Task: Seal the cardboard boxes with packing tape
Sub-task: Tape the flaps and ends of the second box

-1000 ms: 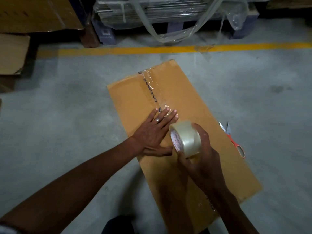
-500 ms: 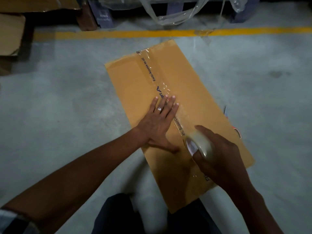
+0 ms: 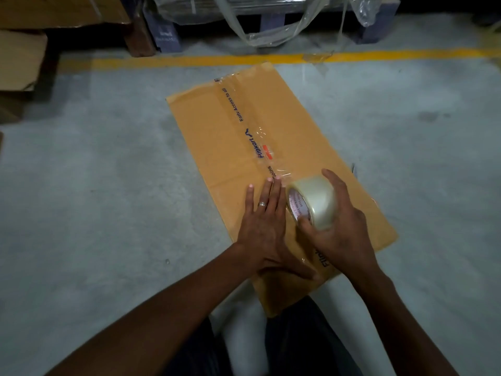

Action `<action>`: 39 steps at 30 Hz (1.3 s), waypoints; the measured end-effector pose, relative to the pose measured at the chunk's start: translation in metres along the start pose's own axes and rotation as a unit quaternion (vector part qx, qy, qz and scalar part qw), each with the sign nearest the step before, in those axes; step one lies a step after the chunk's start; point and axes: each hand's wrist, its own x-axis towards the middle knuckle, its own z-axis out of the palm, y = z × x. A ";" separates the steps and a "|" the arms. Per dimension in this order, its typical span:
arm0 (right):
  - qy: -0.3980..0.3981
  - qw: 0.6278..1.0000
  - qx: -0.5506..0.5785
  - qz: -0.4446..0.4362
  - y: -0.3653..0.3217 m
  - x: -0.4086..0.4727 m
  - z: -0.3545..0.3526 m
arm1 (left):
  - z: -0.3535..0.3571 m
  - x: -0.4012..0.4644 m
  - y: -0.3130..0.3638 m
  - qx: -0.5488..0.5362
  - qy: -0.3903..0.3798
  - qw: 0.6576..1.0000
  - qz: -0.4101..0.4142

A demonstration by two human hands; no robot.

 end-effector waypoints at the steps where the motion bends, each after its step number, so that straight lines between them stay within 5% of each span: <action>1: 0.013 1.000 0.006 -0.010 0.003 -0.003 0.002 | 0.004 -0.003 0.004 -0.005 0.007 1.000 -0.007; 11: 0.148 0.982 0.090 -0.079 0.022 -0.014 0.042 | 0.001 -0.011 0.004 -0.029 0.024 0.999 0.003; 29: 0.159 0.979 0.087 -0.094 0.026 -0.024 0.053 | 0.002 -0.003 -0.018 -0.015 0.054 0.998 0.032; 39: 0.150 0.976 0.123 -0.096 -0.025 0.054 0.092 | -0.038 0.046 -0.106 -0.052 0.053 0.997 0.011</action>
